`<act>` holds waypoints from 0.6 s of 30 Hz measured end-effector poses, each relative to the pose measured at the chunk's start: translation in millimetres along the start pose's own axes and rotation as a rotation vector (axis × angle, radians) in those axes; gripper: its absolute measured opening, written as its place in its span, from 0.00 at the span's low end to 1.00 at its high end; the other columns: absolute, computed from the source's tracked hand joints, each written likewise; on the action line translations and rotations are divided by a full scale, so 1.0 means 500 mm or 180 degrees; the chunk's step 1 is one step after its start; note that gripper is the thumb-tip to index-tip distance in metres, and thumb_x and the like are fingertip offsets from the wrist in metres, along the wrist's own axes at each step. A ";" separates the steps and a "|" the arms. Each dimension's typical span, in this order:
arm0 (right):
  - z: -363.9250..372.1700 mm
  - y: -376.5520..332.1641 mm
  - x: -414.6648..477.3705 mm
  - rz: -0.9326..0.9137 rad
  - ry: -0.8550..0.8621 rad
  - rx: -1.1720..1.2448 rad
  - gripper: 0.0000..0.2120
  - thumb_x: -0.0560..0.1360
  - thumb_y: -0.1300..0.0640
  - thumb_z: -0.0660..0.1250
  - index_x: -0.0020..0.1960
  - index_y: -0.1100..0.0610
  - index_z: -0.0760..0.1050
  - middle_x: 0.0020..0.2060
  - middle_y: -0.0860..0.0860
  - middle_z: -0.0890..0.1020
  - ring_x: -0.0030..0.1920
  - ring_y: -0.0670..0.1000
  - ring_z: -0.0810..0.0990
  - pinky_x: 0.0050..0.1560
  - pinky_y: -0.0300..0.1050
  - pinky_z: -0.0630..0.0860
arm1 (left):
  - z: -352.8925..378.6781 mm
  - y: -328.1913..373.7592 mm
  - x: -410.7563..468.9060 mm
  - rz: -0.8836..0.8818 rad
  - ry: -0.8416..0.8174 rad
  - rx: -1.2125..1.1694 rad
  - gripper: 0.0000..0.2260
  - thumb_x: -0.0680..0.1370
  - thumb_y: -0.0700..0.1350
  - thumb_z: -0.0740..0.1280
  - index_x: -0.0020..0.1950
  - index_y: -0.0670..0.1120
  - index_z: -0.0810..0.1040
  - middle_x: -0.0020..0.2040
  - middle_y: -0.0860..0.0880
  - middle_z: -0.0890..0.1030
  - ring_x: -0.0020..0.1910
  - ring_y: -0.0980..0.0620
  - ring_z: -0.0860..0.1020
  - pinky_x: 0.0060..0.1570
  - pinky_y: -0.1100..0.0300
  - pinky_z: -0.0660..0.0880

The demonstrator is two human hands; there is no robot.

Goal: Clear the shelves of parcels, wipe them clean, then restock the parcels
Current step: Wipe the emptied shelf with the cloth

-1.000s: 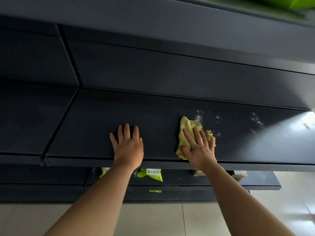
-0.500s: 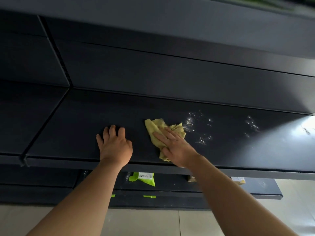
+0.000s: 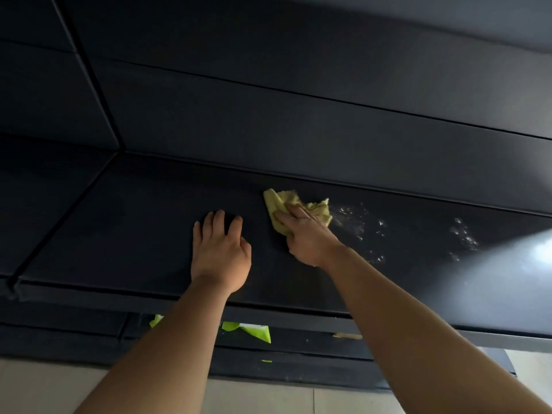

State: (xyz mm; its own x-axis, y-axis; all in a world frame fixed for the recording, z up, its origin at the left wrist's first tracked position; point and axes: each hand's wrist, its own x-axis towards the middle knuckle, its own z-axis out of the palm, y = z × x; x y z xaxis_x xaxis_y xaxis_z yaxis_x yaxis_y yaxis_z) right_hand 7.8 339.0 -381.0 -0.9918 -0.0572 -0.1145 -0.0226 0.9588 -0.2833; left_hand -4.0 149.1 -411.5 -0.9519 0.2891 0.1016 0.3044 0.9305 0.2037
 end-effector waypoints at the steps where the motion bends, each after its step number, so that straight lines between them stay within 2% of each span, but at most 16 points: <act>1: 0.002 -0.015 0.020 -0.0055 -0.0066 -0.0067 0.30 0.77 0.59 0.58 0.78 0.49 0.56 0.78 0.53 0.52 0.78 0.54 0.47 0.74 0.43 0.40 | 0.001 0.003 -0.003 -0.0001 -0.0007 0.0012 0.24 0.79 0.51 0.50 0.75 0.50 0.60 0.75 0.43 0.58 0.75 0.43 0.54 0.75 0.44 0.48; 8: -0.004 -0.072 0.151 -0.0198 -0.0379 -0.0342 0.32 0.78 0.59 0.56 0.79 0.47 0.50 0.79 0.51 0.47 0.78 0.53 0.44 0.75 0.46 0.40 | 0.003 -0.001 -0.002 -0.0002 0.0086 0.0079 0.23 0.79 0.51 0.51 0.74 0.51 0.61 0.75 0.44 0.60 0.75 0.44 0.56 0.75 0.45 0.49; 14: -0.007 -0.027 0.180 0.0443 -0.0164 -0.0093 0.31 0.79 0.56 0.56 0.79 0.46 0.48 0.79 0.49 0.46 0.78 0.54 0.43 0.77 0.52 0.43 | 0.007 -0.004 0.000 -0.0022 0.0112 0.0037 0.23 0.79 0.51 0.49 0.75 0.52 0.60 0.75 0.45 0.59 0.75 0.46 0.55 0.75 0.46 0.48; 18: -0.016 0.037 0.158 0.0821 -0.0026 -0.0101 0.30 0.79 0.50 0.56 0.78 0.48 0.49 0.79 0.50 0.48 0.78 0.56 0.44 0.77 0.52 0.45 | 0.009 -0.005 0.002 -0.0069 0.0130 0.0036 0.23 0.80 0.51 0.50 0.75 0.52 0.60 0.75 0.46 0.59 0.75 0.47 0.55 0.75 0.47 0.48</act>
State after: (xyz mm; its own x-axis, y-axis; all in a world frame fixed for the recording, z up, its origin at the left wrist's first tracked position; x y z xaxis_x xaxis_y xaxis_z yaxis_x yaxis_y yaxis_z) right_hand -71.8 354.7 -387.4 -0.9642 0.1884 -0.1867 0.2270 0.9501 -0.2138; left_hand -5.7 148.3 -416.5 -0.9560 0.2595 0.1371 0.2829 0.9391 0.1952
